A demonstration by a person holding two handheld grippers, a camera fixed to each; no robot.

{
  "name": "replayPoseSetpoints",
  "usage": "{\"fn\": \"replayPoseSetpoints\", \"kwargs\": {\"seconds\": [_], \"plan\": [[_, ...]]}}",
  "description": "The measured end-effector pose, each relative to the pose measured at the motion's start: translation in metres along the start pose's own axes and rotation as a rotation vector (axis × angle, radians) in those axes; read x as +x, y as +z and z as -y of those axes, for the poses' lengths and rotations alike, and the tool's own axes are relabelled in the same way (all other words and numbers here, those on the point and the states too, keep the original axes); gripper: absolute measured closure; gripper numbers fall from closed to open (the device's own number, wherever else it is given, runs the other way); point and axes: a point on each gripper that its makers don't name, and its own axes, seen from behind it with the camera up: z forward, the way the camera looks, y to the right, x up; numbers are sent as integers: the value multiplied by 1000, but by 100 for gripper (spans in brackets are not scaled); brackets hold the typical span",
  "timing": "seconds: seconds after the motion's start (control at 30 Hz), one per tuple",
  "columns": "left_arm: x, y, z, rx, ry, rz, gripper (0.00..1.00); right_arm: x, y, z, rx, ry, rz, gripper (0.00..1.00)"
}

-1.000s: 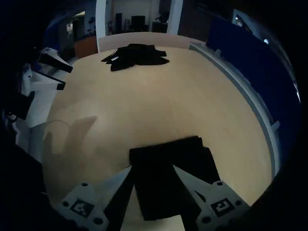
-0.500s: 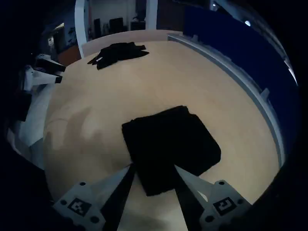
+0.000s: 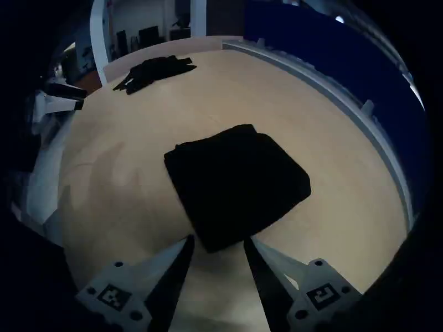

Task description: Fold towel

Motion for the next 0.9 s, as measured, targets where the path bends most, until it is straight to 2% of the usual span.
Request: {"fn": "replayPoseSetpoints", "kwargs": {"seconds": [0.2, 0.47, 0.67, 0.8, 0.9], "plan": [[0, 1, -1, -1, 3, 0, 12, -7, 2, 3, -11, 5, 8, 34], [-1, 3, 0, -1, -4, 1, 12, -13, 7, 7, -11, 32, 13, 53], [-1, 5, 0, 1, -2, 2, 12, -13, 10, 8, -14, 43, 10, 55], [-1, 6, 0, 3, 0, 3, 12, -14, 12, 7, -24, 50, 8, 64], [-1, 7, 0, 2, 0, 3, 12, -14, 12, 6, -25, 62, 4, 66]]}}
